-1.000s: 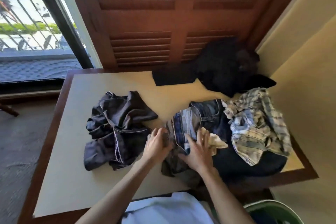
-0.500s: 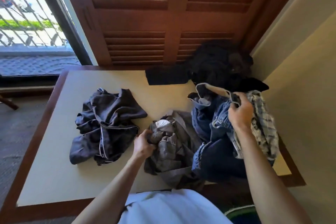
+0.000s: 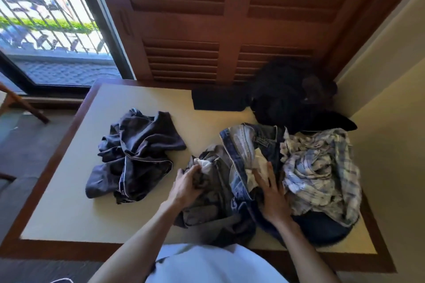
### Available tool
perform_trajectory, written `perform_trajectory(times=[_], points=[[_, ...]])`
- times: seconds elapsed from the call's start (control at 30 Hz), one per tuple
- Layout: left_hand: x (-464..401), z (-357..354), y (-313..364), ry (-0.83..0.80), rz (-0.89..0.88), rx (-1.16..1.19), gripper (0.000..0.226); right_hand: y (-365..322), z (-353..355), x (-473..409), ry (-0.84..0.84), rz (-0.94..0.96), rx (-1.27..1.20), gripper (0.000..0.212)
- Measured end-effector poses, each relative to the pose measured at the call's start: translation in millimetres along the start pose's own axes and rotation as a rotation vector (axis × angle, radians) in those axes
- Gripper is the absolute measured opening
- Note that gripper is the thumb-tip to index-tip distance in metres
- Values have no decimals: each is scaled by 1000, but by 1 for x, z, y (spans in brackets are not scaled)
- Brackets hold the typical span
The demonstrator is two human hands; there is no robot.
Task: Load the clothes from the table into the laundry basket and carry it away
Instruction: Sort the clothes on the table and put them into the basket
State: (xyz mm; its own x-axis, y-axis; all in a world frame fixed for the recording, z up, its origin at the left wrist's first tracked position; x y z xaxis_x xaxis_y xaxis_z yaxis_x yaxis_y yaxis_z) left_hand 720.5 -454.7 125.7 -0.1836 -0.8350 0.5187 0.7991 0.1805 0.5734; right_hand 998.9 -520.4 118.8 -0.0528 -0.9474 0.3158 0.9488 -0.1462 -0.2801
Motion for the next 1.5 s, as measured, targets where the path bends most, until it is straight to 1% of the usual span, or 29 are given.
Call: perform_trajectory(times=[0.07,0.13,0.2,0.27,0.3,0.37,0.4,0.43,0.47,0.53,0.6,0.63,0.7,0.73,0.77,0.8,0.83,0.87,0.9,0.97,1.07,1.1,1.13,1.2,1.27,1.37,1.4,1.43,1.5], points=[[7,13,-13,46,2,-7,81,12,10,-18,-4,-8,-11,88],[21,36,-30,162,20,8,81,23,19,-40,-2,-13,-84,76],[40,65,-42,280,56,-5,78,32,23,-59,2,-33,-71,66],[57,88,-46,369,67,-55,75,31,24,-74,-72,-67,-42,72],[63,94,-45,395,51,-91,75,27,22,-81,-119,-121,-42,76],[66,95,-38,423,12,-147,80,-2,30,-83,-130,-235,18,70],[64,90,-34,427,-10,-175,85,-25,34,-83,-113,-254,43,66],[62,84,-30,430,-34,-207,91,-52,34,-83,-84,-225,16,63],[60,76,-26,439,-67,-240,96,-80,33,-81,-67,-161,-82,61],[61,59,-17,470,-144,-292,103,-130,28,-77,-116,-26,-458,64],[63,46,-6,493,-231,-344,105,-158,28,-78,-210,-33,-800,82],[64,39,0,496,-293,-373,104,-162,29,-80,-217,-56,-874,92],[65,21,9,478,-427,-476,101,-162,38,-80,-206,-79,-907,101],[62,10,11,448,-509,-540,95,-159,42,-79,-207,-61,-887,97],[59,-1,11,399,-593,-591,88,-157,44,-76,-213,-24,-859,84],[56,-12,8,338,-653,-632,86,-156,42,-73,-212,23,-819,67],[53,-19,3,278,-681,-658,86,-154,38,-68,-195,70,-767,51],[52,-22,-1,234,-693,-652,88,-152,32,-63,-156,110,-721,43],[51,-21,-4,208,-693,-605,88,-147,22,-57,-105,122,-679,42],[54,-12,-11,214,-671,-452,84,-134,-3,-44,-1,110,-570,49],[64,0,-32,294,-608,-251,58,-120,-36,-23,92,87,-408,60],[65,6,-41,300,-535,-237,55,-117,-41,-21,112,85,-426,60],[66,8,-50,259,-447,-257,59,-116,-44,-21,113,68,-496,56],[65,-1,-66,106,-327,-351,70,-121,-42,-24,71,-25,-676,52],[62,-12,-72,30,-306,-411,70,-130,-35,-26,26,-139,-756,62],[52,-21,-79,17,-274,-398,69,-148,-29,-34,1,-254,-707,88],[50,-22,-80,29,-273,-366,71,-151,-30,-38,5,-300,-712,90],[49,-22,-80,55,-296,-318,74,-154,-30,-39,17,-339,-745,84],[47,-19,-72,103,-368,-204,83,-161,-22,-36,98,-334,-776,63]])
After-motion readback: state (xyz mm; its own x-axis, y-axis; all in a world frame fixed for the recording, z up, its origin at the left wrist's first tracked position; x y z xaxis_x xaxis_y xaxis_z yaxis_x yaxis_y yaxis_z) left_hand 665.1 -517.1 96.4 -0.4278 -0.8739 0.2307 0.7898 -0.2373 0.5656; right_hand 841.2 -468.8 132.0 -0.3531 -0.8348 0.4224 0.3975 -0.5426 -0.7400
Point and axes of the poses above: each hand's wrist, its own x-axis away from the middle knuckle, its own z-axis out of the back of the hand, y = z × x, the point moved 5 cm from there along -x, towards the middle knuckle, and after that the axes turned 5 degrees about -y, right-handed, at the moved point
